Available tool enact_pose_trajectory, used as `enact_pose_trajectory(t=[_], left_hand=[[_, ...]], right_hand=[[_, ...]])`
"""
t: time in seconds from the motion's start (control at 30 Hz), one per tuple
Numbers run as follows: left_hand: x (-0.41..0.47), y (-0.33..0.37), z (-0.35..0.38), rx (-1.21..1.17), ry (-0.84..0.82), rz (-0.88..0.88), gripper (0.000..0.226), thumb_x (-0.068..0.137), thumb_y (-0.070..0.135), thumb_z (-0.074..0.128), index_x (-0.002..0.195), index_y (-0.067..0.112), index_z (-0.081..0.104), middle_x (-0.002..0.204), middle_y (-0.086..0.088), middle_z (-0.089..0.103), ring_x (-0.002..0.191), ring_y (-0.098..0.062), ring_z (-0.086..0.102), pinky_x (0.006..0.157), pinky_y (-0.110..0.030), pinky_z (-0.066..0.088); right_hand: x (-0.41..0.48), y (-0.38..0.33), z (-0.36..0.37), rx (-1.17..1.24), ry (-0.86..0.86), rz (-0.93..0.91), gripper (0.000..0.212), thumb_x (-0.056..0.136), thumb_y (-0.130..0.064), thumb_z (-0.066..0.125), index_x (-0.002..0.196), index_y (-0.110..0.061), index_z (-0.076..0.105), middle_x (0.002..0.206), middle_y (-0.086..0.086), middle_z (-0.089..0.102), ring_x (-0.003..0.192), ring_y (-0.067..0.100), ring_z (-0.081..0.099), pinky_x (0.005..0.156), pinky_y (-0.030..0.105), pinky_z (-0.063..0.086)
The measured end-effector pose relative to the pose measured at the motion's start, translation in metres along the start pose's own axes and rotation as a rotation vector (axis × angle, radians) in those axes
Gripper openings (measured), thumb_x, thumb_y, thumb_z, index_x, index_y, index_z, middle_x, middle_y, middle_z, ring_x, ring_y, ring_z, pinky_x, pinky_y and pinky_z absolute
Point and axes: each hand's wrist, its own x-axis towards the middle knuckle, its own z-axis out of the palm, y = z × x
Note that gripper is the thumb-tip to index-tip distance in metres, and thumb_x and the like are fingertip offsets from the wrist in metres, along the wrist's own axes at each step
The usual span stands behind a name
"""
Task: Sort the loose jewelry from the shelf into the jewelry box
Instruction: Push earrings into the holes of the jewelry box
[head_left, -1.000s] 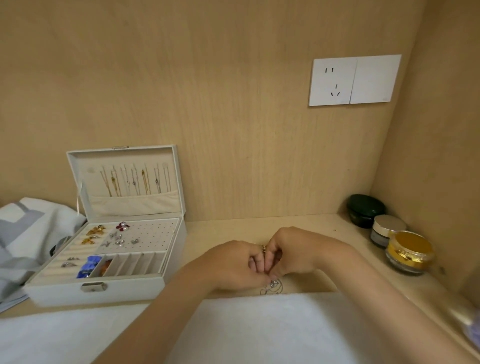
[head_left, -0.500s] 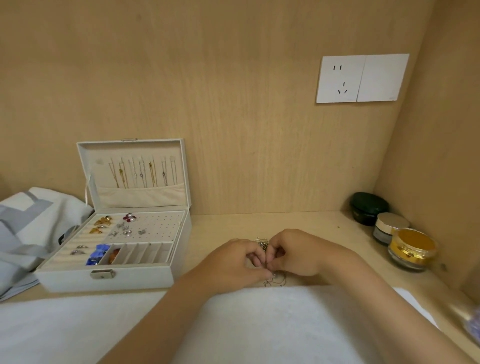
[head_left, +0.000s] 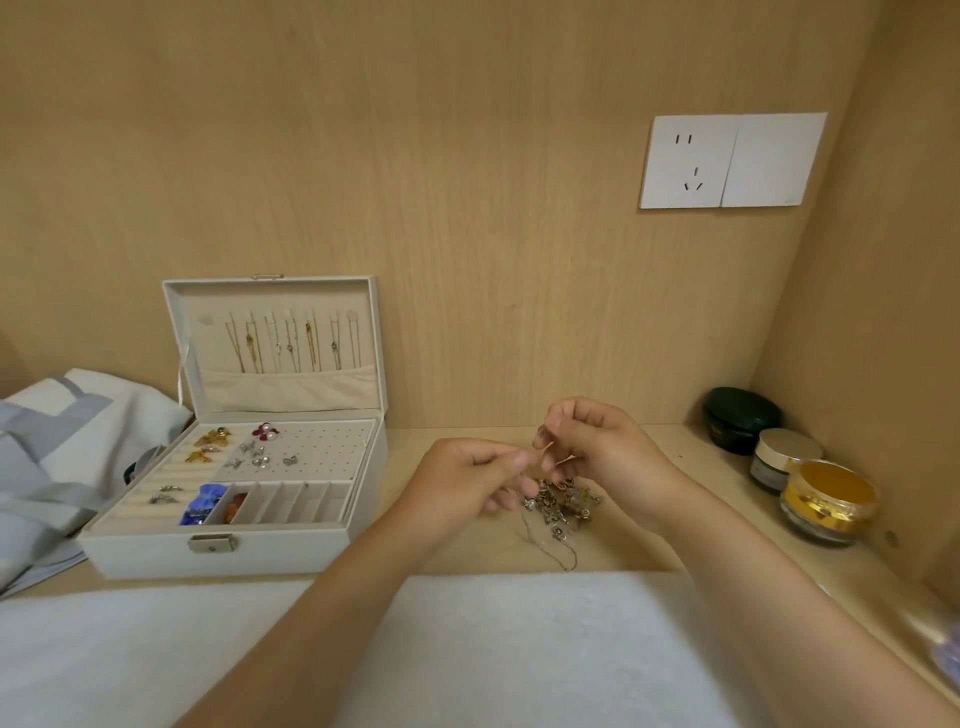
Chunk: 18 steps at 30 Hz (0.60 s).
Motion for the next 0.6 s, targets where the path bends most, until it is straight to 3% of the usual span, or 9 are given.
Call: enact_pose_trajectory(t=[0.17, 0.3, 0.4, 0.5, 0.6], left_hand=[[0.001, 0.004, -0.004, 0.162, 0.234, 0.133, 0.022, 0.095, 0.018, 0.062, 0.077, 0.022, 0.073, 0.077, 0.004, 0.075, 0.069, -0.02, 0.062, 0.074, -0.034, 0.05], [0.004, 0.018, -0.016, -0.103, 0.24, 0.064, 0.025, 0.099, 0.009, 0.049, 0.076, 0.012, 0.06, 0.052, -0.001, 0.048, 0.064, -0.021, 0.059, 0.07, -0.03, 0.045], [0.0, 0.031, -0.029, -0.256, 0.123, 0.054, 0.023, 0.102, 0.012, 0.045, 0.082, 0.009, 0.056, 0.051, -0.001, 0.035, 0.049, -0.021, 0.047, 0.054, -0.026, 0.04], [-0.003, 0.044, -0.042, -0.24, 0.085, 0.07, 0.024, 0.102, 0.015, 0.045, 0.084, 0.011, 0.059, 0.055, -0.001, 0.035, 0.045, -0.017, 0.036, 0.049, -0.025, 0.027], [-0.006, 0.058, -0.055, -0.183, 0.067, 0.09, 0.023, 0.102, 0.016, 0.046, 0.084, 0.012, 0.06, 0.058, 0.0, 0.04, 0.046, -0.015, 0.036, 0.046, -0.025, 0.018]], right_hand=[[0.004, 0.0, 0.002, 0.242, 0.03, 0.048, 0.017, 0.105, -0.015, 0.044, 0.09, -0.01, 0.049, 0.079, 0.015, 0.065, 0.069, 0.027, 0.064, 0.07, 0.036, 0.052], [0.005, -0.002, 0.002, 0.324, 0.005, 0.06, 0.017, 0.104, -0.014, 0.044, 0.087, -0.014, 0.047, 0.061, 0.006, 0.048, 0.05, 0.021, 0.044, 0.063, 0.037, 0.047], [0.004, -0.006, 0.002, 0.19, -0.006, 0.087, 0.016, 0.103, -0.016, 0.046, 0.087, -0.017, 0.047, 0.061, 0.002, 0.04, 0.047, 0.015, 0.025, 0.045, 0.025, 0.029], [0.007, -0.008, 0.004, 0.014, -0.061, 0.084, 0.007, 0.1, -0.019, 0.052, 0.096, -0.016, 0.057, 0.06, -0.001, 0.039, 0.046, 0.012, 0.022, 0.045, 0.021, 0.018], [0.008, -0.012, 0.012, -0.113, -0.131, 0.077, 0.014, 0.098, -0.021, 0.06, 0.107, -0.015, 0.069, 0.054, -0.005, 0.031, 0.047, 0.011, 0.022, 0.045, 0.021, 0.017]])
